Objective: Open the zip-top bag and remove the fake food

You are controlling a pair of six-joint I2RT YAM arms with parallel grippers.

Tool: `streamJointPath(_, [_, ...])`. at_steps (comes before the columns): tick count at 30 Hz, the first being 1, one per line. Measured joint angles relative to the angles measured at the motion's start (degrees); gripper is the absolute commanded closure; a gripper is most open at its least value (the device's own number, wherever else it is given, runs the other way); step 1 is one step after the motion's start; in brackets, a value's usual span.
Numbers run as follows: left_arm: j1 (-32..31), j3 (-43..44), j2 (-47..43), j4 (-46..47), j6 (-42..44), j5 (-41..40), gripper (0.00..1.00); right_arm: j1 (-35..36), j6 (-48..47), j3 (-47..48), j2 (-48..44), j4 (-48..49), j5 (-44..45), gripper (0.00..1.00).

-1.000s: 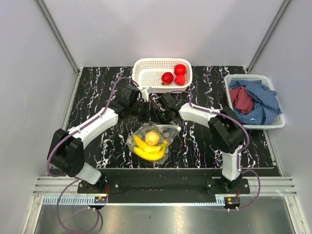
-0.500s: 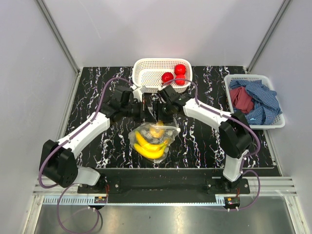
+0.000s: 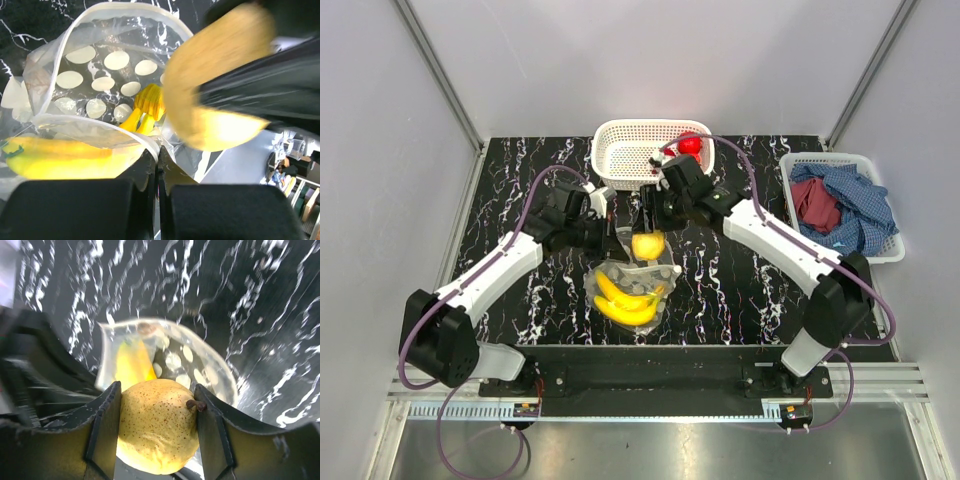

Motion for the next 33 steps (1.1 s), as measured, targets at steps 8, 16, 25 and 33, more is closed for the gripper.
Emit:
streamJointPath(8, [0.0, -0.04, -0.31, -1.81, 1.49, -0.68, 1.0, -4.63, -3.43, 10.73, 1.09, -1.03, 4.15, 0.83])
streamJointPath(16, [0.0, -1.36, -1.55, -2.86, 1.79, -0.76, 1.0, -13.42, -6.32, 27.3, 15.58, 4.74, 8.61, 0.83])
streamJointPath(25, [0.0, -1.42, -2.78, -7.3, 3.61, -1.73, 1.0, -14.93, -7.08, 49.11, 40.59, 8.07, 9.9, 0.83])
streamJointPath(33, [0.0, -0.63, -2.73, -10.43, 4.87, -2.58, 1.0, -15.52, -5.4, 56.28, 50.97, 10.08, 7.8, 0.76])
